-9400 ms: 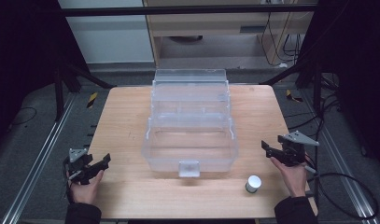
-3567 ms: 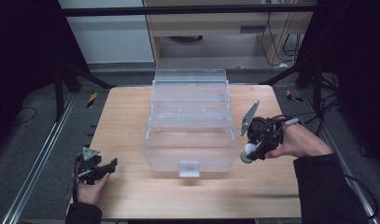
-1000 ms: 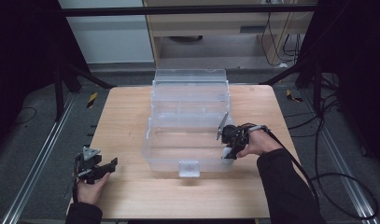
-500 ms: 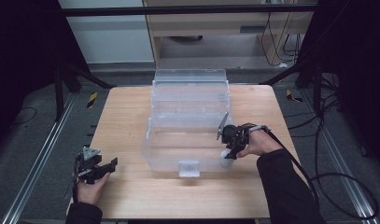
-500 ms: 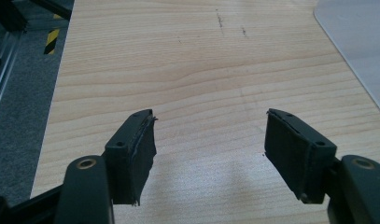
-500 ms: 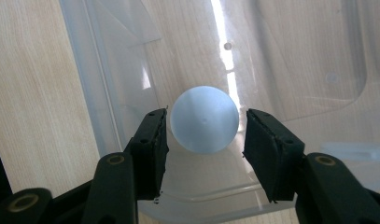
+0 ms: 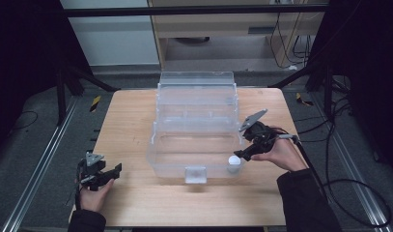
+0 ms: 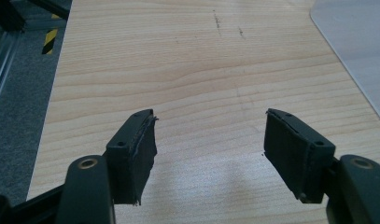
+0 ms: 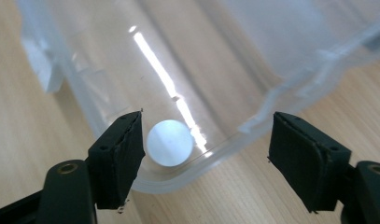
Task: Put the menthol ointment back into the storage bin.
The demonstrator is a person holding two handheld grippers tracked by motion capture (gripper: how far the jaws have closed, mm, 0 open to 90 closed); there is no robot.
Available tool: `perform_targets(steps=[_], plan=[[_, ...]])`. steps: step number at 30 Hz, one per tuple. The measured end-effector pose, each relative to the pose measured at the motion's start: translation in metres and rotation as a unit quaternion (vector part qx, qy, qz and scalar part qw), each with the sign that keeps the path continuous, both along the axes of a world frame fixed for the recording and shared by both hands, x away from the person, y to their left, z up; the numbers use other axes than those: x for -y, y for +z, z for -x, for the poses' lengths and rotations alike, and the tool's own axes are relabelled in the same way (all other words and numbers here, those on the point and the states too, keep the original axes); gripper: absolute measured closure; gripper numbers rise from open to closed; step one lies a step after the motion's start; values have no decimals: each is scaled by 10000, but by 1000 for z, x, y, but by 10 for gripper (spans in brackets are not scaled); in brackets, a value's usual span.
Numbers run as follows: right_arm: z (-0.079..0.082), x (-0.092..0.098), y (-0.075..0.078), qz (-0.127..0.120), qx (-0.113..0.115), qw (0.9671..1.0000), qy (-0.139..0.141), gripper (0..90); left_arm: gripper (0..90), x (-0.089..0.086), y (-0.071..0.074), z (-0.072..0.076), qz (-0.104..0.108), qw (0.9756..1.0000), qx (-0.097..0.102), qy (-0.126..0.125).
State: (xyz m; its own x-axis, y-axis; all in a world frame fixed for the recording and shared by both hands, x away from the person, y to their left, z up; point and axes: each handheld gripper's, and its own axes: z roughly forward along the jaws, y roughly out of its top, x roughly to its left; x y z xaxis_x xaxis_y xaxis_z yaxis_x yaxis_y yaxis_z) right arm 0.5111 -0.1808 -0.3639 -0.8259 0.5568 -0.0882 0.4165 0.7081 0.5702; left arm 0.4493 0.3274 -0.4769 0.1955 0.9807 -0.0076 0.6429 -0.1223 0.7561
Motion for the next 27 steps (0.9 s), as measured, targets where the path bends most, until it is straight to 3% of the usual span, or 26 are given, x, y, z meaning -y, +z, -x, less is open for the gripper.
perform_targets(steps=[3,6,7,8,9,11,14,15,19,21,24,27], plan=[[6,15,0,-427,249,9982,-337,269,349,0,0,0,17,10000,0,-27],[15,30,-4,-898,584,9930,-495,218,372,0,0,0,28,10000,7,-45],[15,30,-4,-898,584,9930,-495,218,378,0,0,0,28,10000,7,-45],[22,40,-9,-1101,784,9876,-795,203,388,0,0,0,36,10000,1,-48],[23,43,-9,-1136,801,9865,-866,204,393,0,1,1,23,10000,-1,-58],[27,54,-16,-1351,931,9787,-1231,201,431,0,1,1,25,10000,4,-93],[31,68,-26,-1613,1035,9691,-1554,182,478,0,1,1,42,9999,1,-123],[33,72,-30,-1674,1087,9661,-1634,180,488,0,1,1,48,9999,-13,-129],[33,83,-48,-1770,1153,9594,-1868,169,515,-1,1,1,52,9999,-31,-133],[32,87,-55,-1693,1083,9598,-1958,157,508,-1,1,1,62,9999,-22,-95],[31,93,-64,-1782,1154,9538,-2126,152,466,-2,1,1,19,10000,-25,-59],[30,96,-72,-1766,1131,9530,-2188,149,422,-2,0,1,21,10000,-5,-17]])
